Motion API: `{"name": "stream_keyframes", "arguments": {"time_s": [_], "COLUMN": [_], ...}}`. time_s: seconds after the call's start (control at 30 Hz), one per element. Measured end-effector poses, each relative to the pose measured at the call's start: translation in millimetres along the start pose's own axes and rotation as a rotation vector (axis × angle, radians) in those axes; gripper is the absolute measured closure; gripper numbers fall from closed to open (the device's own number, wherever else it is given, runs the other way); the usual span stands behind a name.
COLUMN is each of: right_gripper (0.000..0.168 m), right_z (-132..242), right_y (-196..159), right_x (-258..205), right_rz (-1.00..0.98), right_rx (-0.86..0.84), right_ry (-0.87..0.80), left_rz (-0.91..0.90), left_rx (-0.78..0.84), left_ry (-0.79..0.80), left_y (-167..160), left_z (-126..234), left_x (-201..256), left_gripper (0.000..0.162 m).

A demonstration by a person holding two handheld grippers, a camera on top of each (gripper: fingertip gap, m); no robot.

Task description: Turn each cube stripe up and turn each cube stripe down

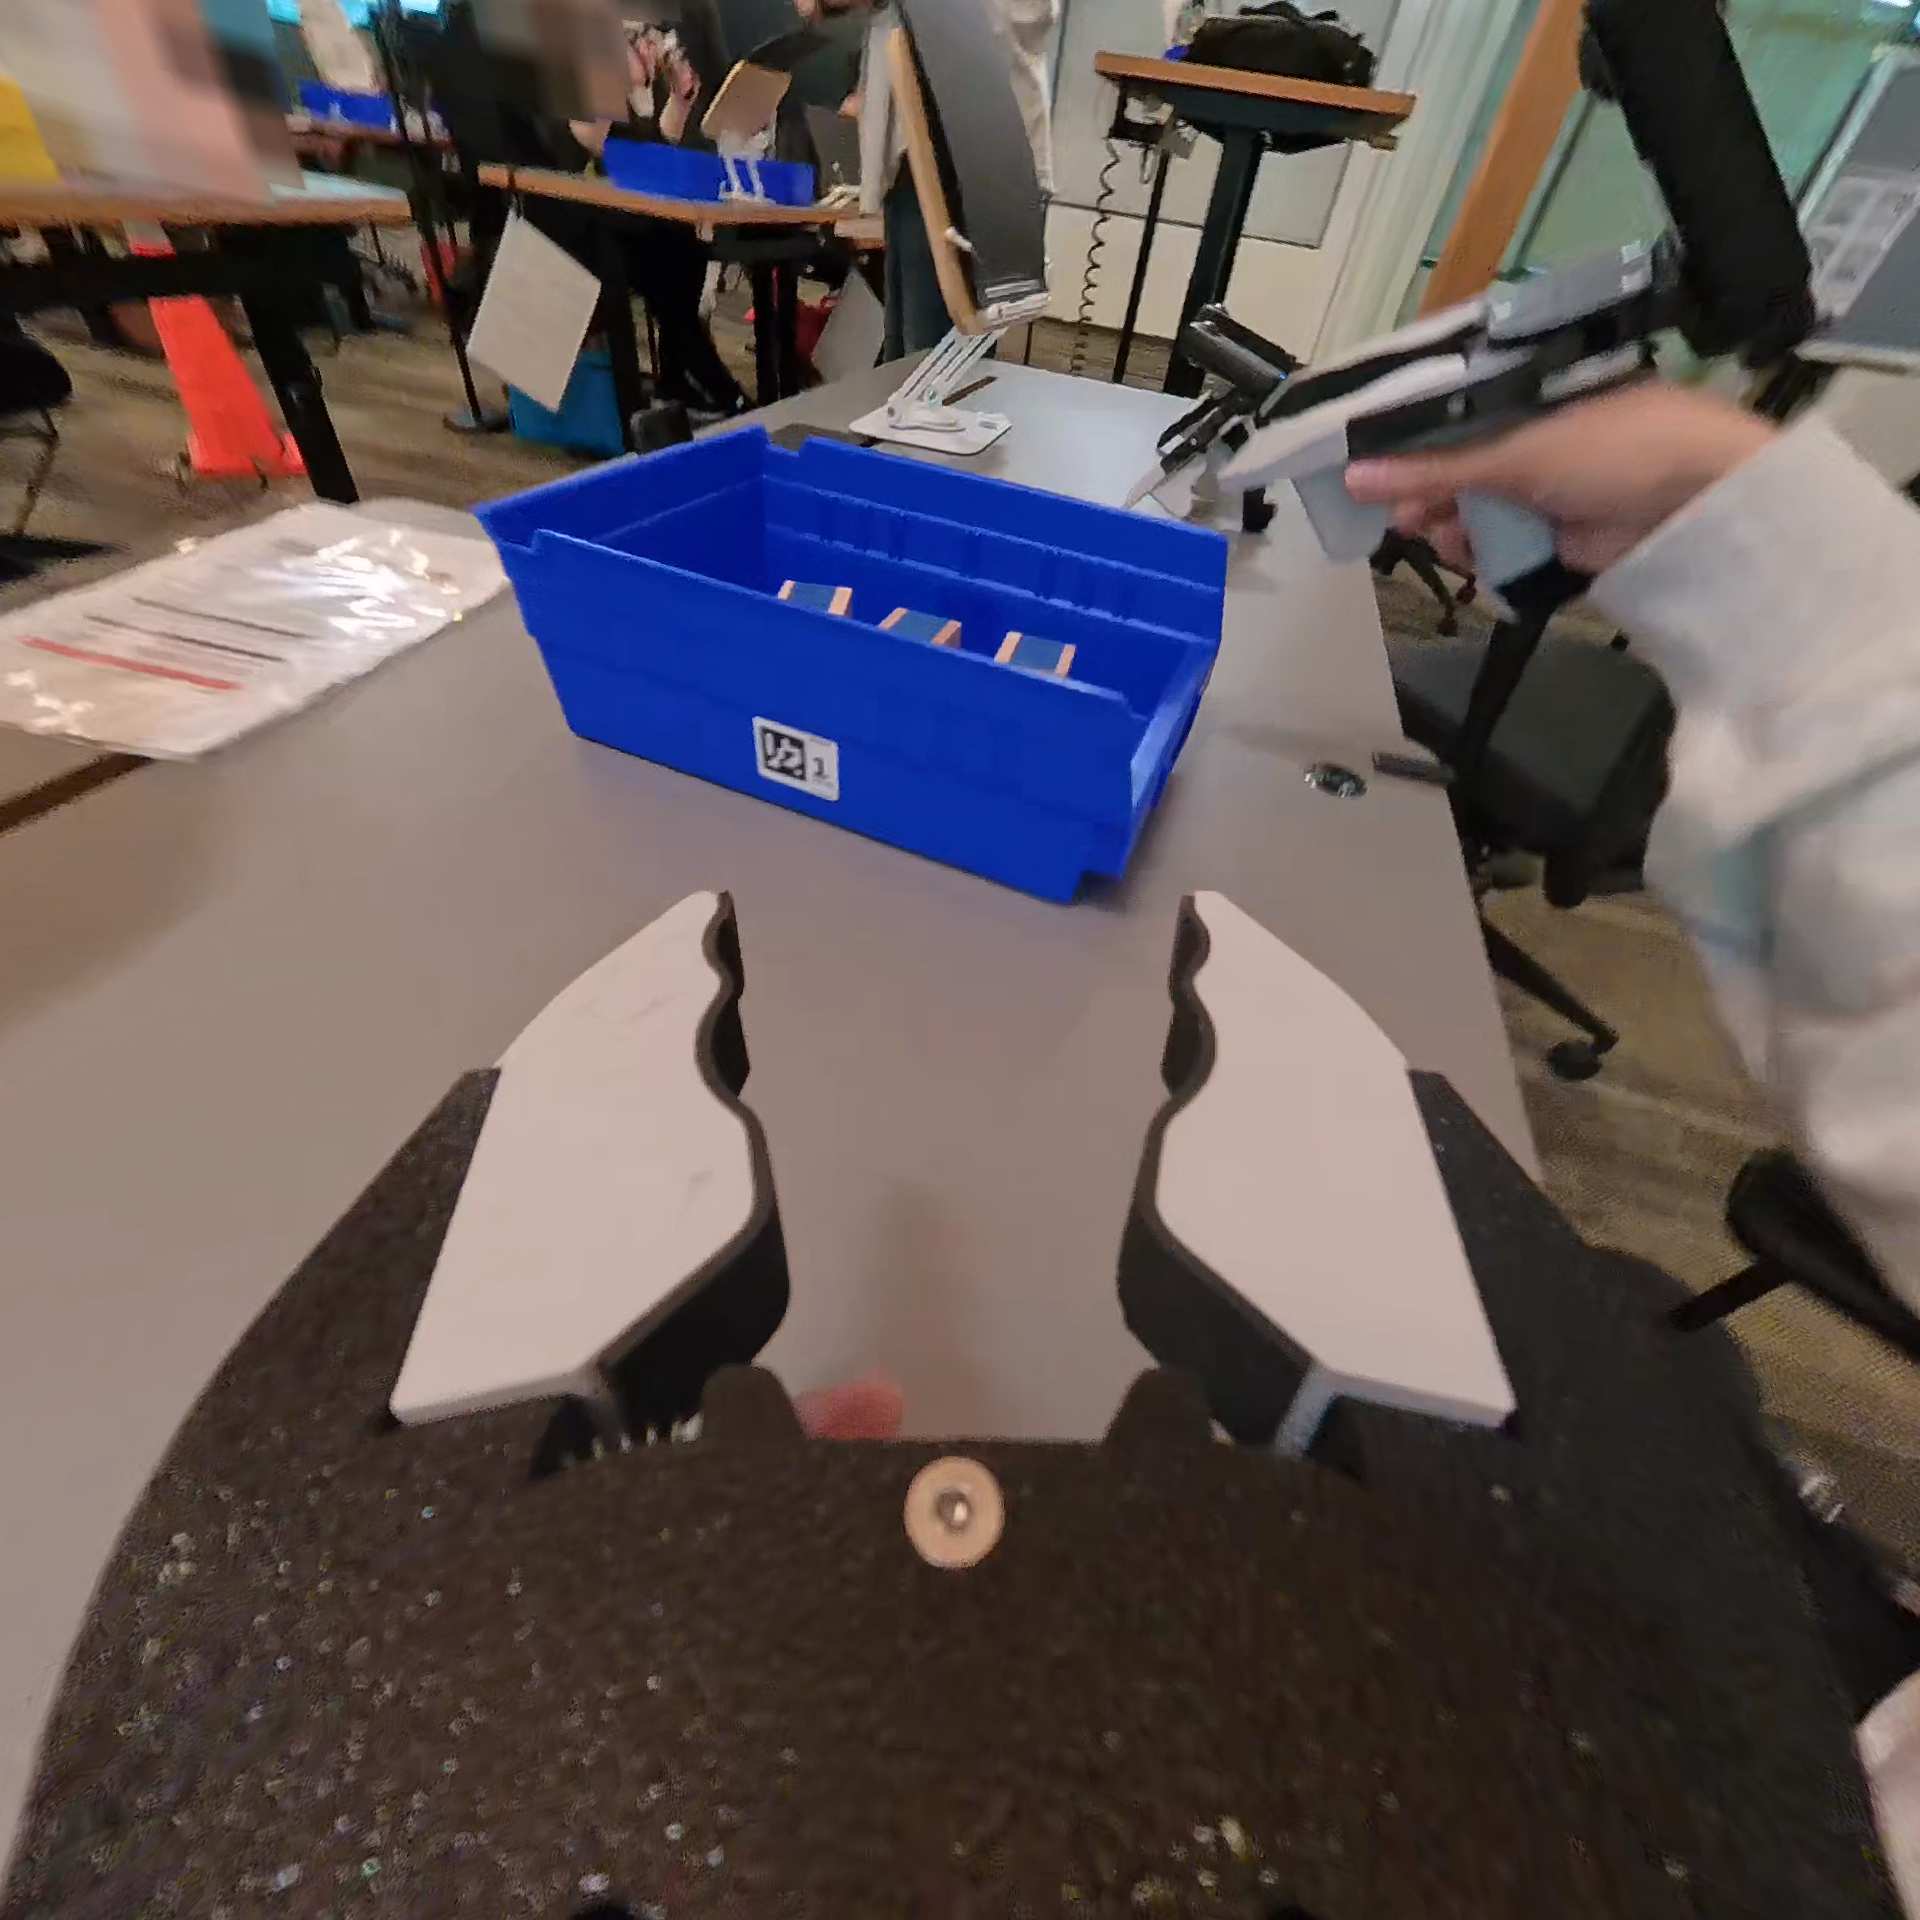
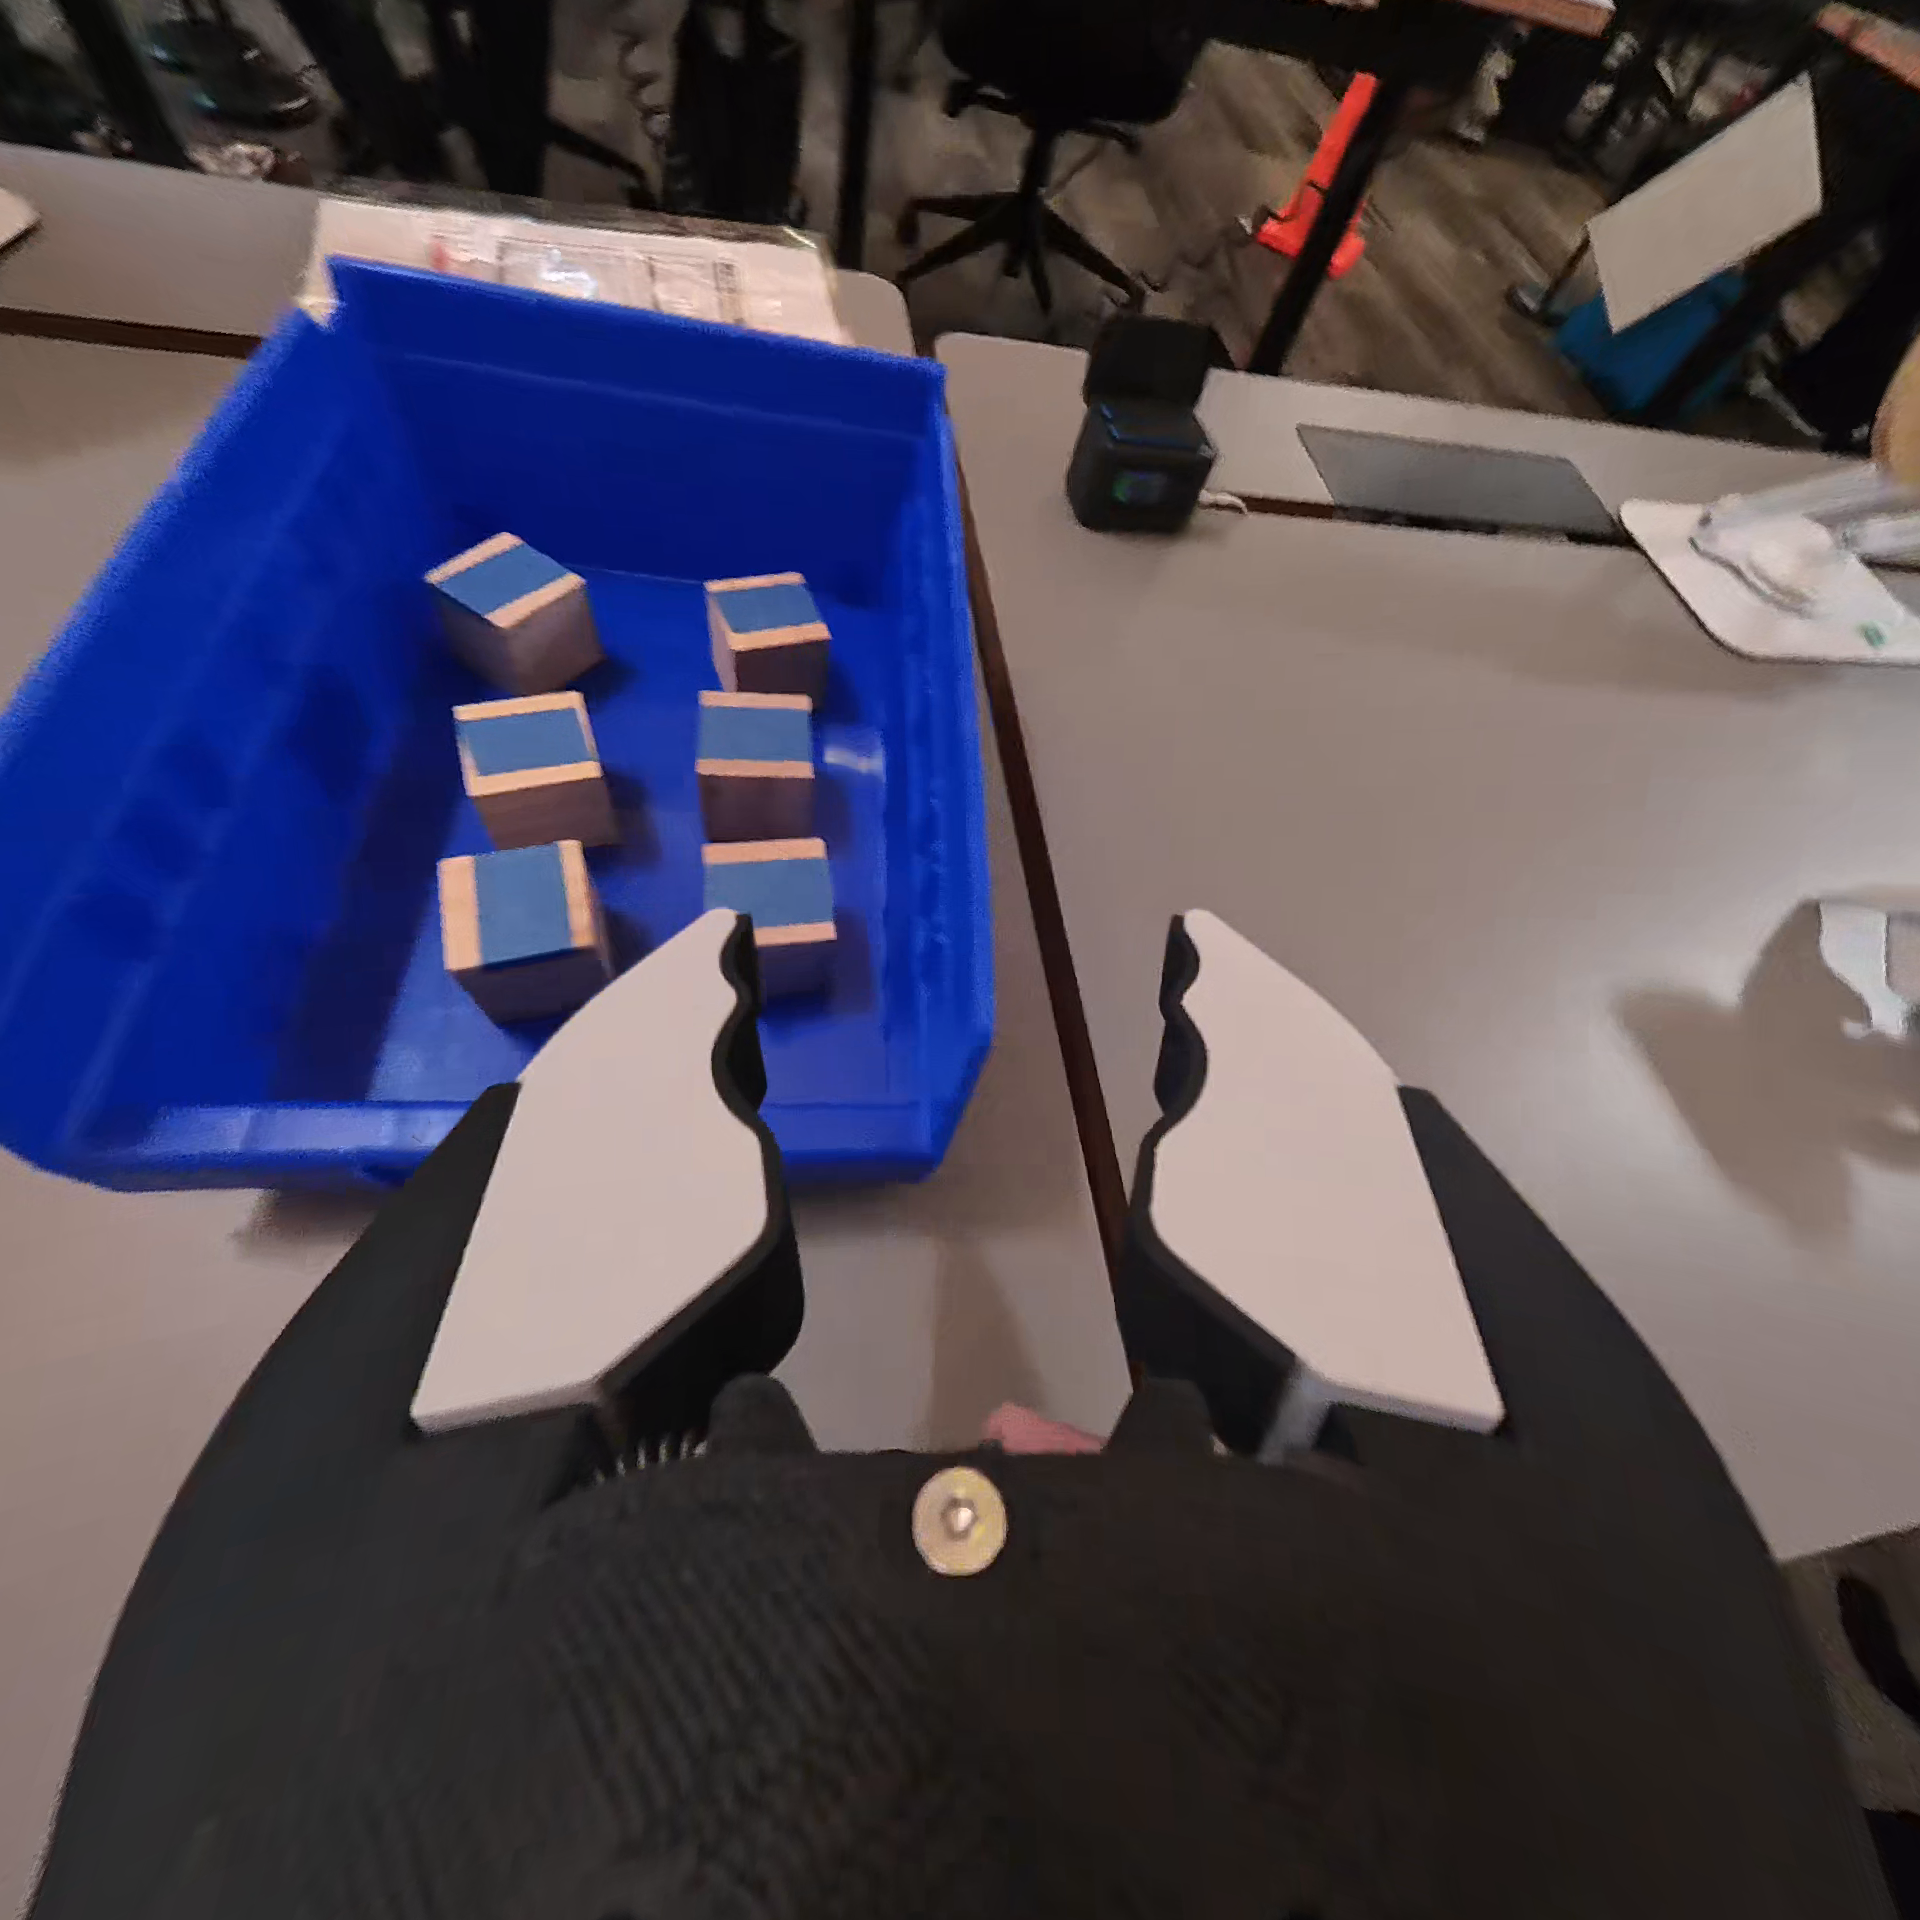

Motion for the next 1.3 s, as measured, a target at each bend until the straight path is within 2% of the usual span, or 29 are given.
{"name": "stream_keyframes", "arguments": {"time_s": [0.13,0.3,0.43,0.5,0.67,0.77,0.83,1.03,1.13,1.3], "right_gripper": [0.096,0.115,0.130,0.134,0.147,0.158,0.161,0.162,0.162,0.162], "right_z": [-14.0,-28.2,-33.6,-36.4,-45.2,-49.7,-51.6,-50.5,-45.3,-31.9], "right_y": [-23.4,-31.4,-34.0,-34.2,-36.2,-37.4,-37.2,-35.6,-35.4,-33.8], "right_x": [9.6,11.1,11.3,11.2,6.7,3.4,3.5,0.2,-6.4,-29.6], "right_rz": [-0.094,-0.149,-0.154,-0.143,-0.084,-0.052,-0.032,-0.008,0.020,-0.063], "right_rx": [-0.018,0.000,-0.001,0.002,-0.025,-0.038,-0.041,-0.040,-0.029,0.004], "right_ry": [0.040,0.113,0.142,0.147,0.161,0.152,0.121,0.111,0.100,0.129], "left_rz": [0.096,0.135,0.172,0.184,0.161,0.122,0.112,0.061,0.068,0.016], "left_rx": [-0.048,-0.060,-0.147,-0.152,-0.224,-0.284,-0.317,-0.324,-0.307,-0.301], "left_ry": [0.001,0.063,0.144,0.201,0.267,0.284,0.265,0.308,0.327,0.407], "left_y": [14.8,28.1,22.9,20.3,7.2,-3.8,-9.7,-11.2,-11.9,-12.0], "left_z": [-51.5,-108.5,-141.4,-150.5,-166.5,-174.9,-179.1,-179.0,-173.2,-154.3], "left_x": [23.1,36.0,37.4,35.0,33.8,33.4,35.6,32.2,28.1,14.4], "left_gripper": [0.079,0.075,0.074,0.079,0.082,0.092,0.107,0.112,0.118,0.133]}}
Point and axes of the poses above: each gripper's, where its closed fingertips meet, z back along the fingers, y out of its top, x = y × z across the jaws, the point moved 6 cm from there along z, back along the fingers, and after that the axes turned 6 degrees about z, right-handed, at the moved point
